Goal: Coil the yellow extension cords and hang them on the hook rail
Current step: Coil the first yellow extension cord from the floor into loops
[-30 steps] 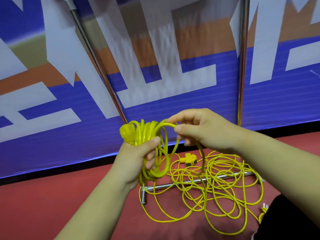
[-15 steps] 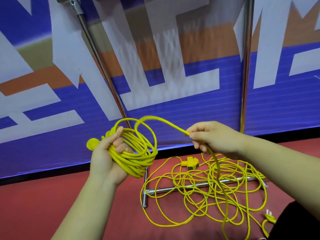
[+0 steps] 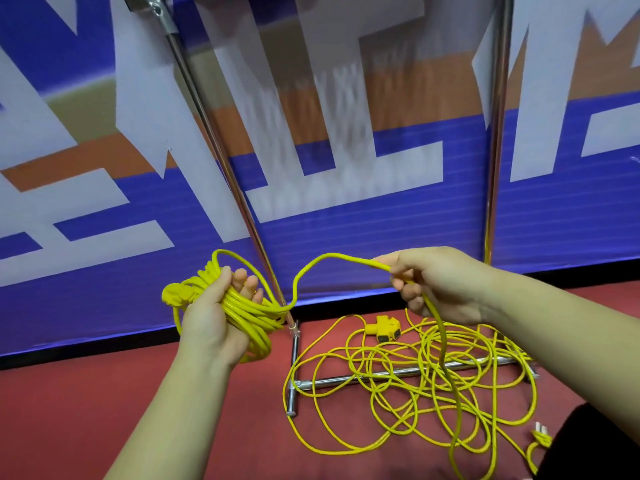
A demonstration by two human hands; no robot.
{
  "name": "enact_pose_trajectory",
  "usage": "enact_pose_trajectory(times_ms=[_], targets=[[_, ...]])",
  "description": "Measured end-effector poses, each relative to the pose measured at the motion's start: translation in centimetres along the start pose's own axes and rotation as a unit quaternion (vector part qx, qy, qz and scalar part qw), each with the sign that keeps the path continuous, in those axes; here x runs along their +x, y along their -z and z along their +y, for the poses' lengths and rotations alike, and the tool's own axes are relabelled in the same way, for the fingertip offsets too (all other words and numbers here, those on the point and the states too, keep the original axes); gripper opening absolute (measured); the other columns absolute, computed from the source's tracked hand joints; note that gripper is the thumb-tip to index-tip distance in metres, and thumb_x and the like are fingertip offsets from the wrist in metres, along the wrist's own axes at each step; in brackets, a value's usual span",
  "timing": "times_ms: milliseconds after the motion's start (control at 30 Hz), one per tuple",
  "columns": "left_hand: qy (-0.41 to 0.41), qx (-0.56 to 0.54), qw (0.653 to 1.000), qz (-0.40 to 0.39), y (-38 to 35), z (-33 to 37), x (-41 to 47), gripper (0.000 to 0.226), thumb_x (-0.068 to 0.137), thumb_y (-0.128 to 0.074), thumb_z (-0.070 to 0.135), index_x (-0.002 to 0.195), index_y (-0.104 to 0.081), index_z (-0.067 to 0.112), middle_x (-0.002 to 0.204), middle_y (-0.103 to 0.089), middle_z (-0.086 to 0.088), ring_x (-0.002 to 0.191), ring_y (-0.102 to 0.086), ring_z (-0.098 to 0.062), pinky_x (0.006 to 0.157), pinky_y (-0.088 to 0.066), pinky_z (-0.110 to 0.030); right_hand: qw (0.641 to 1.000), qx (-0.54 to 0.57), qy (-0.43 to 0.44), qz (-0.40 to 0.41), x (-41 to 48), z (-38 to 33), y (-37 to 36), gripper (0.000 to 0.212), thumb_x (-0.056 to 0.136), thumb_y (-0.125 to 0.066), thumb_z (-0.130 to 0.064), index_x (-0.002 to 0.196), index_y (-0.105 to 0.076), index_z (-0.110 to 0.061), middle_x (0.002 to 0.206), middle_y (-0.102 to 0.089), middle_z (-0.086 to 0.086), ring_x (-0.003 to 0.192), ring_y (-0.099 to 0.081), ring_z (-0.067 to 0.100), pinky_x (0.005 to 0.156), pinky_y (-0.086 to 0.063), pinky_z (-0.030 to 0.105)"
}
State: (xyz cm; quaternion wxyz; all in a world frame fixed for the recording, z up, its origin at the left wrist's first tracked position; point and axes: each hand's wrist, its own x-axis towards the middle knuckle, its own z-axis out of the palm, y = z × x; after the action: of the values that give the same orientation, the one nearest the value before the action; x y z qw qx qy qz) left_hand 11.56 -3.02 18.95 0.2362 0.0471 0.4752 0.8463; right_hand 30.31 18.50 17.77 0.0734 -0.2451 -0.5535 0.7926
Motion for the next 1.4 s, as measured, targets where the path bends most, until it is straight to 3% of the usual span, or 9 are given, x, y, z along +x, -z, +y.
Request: enact_pose_trajectory(times_ms=[167,267,400,567,733,900,1067,1200,1400], targets=[[-0.002,-0.024,0.999,-0.023,0.8,0.5,0.2,0.015,0.1,-0.054,0.024,0.088,-0.06,0.019,0.063,-0.047,0.01,0.048,-0.046,-0.004,0.051,-0.043,-0.02,0.999,-0.022,-0.039,0.024,0.2,0.5,-0.1,0.021,0.095,-0.046,-0.006,0.107,-0.063,-0.004,0.057,-0.046,0.001,0.047,-0.042,0.009,0.042,-0.041,0.018],[0.0,-0.02,0.996,-0.09,0.2,0.6,-0.6,0.014,0.094,-0.057,0.027,0.101,-0.066,0.02,0.06,-0.04,0.011,0.045,-0.04,-0.003,0.05,-0.041,-0.019,0.994,-0.089,-0.061,0.01,0.0,0.7,-0.2,0.02,0.1,-0.049,-0.014,0.112,-0.065,-0.017,0.063,-0.055,0.001,0.05,-0.052,0.008,0.045,-0.047,0.019],[0.014,-0.015,0.986,-0.166,-0.7,0.5,-1.6,0.02,0.088,-0.057,0.028,0.103,-0.067,0.019,0.057,-0.036,0.01,0.042,-0.036,-0.003,0.05,-0.043,-0.02,0.987,-0.144,-0.065,0.018,0.0,0.7,0.2,0.018,0.101,-0.054,-0.023,0.114,-0.066,-0.021,0.06,-0.056,-0.002,0.045,-0.047,0.005,0.039,-0.04,0.016],[0.08,-0.027,0.956,-0.281,-0.5,0.2,-1.9,0.034,0.081,-0.069,0.041,0.102,-0.069,0.015,0.054,-0.038,0.008,0.041,-0.039,-0.005,0.051,-0.044,-0.023,0.984,-0.127,-0.07,0.106,0.9,0.5,0.1,0.023,0.093,-0.058,-0.018,0.073,-0.06,-0.007,0.052,-0.047,0.002,0.037,-0.034,0.008,0.037,-0.026,0.016],[0.157,0.016,0.918,-0.363,-0.9,-1.3,-2.5,0.054,0.081,-0.075,0.053,0.108,-0.069,0.007,0.053,-0.042,0.002,0.04,-0.043,-0.009,0.052,-0.045,-0.028,0.995,-0.026,-0.017,0.092,1.6,-0.3,-1.0,0.011,0.095,-0.052,-0.008,0.098,-0.062,-0.005,0.064,-0.054,0.002,0.046,-0.045,0.007,0.046,-0.038,0.017],[0.156,0.095,0.912,-0.366,-1.3,-2.5,-3.0,0.066,0.076,-0.076,0.062,0.109,-0.069,0.005,0.054,-0.04,-0.001,0.039,-0.04,-0.011,0.05,-0.043,-0.029,0.986,-0.121,-0.009,0.114,1.9,-0.5,-0.7,0.023,0.097,-0.06,-0.028,0.111,-0.067,-0.012,0.065,-0.05,-0.001,0.049,-0.043,0.009,0.053,-0.041,0.023],[0.18,0.172,0.894,-0.372,-0.9,-3.2,-2.8,0.075,0.072,-0.074,0.07,0.11,-0.07,0.005,0.055,-0.04,-0.004,0.039,-0.038,-0.013,0.051,-0.041,-0.03,0.985,-0.061,0.045,0.157,2.0,-2.2,-0.9,0.004,0.086,-0.059,-0.005,0.083,-0.062,-0.003,0.062,-0.043,0.007,0.048,-0.038,0.016,0.051,-0.04,0.028],[0.197,0.211,0.888,-0.358,-1.2,-4.4,-3.0,0.081,0.07,-0.07,0.075,0.109,-0.069,0.003,0.056,-0.042,-0.007,0.039,-0.039,-0.015,0.05,-0.043,-0.03,0.98,-0.127,0.072,0.134,1.4,-2.8,-1.1,0.013,0.087,-0.058,-0.001,0.091,-0.07,-0.001,0.065,-0.058,0.006,0.056,-0.054,0.014,0.06,-0.053,0.026],[0.202,0.229,0.904,-0.299,-2.6,-5.5,-3.9,0.088,0.083,-0.038,0.075,0.115,-0.063,-0.004,0.056,-0.042,-0.01,0.04,-0.038,-0.017,0.05,-0.042,-0.029,0.944,-0.243,0.152,0.166,0.5,-2.7,-1.5,0.014,0.079,-0.082,-0.016,0.091,-0.075,-0.017,0.071,-0.071,0.004,0.052,-0.06,0.005,0.056,-0.05,0.024]])
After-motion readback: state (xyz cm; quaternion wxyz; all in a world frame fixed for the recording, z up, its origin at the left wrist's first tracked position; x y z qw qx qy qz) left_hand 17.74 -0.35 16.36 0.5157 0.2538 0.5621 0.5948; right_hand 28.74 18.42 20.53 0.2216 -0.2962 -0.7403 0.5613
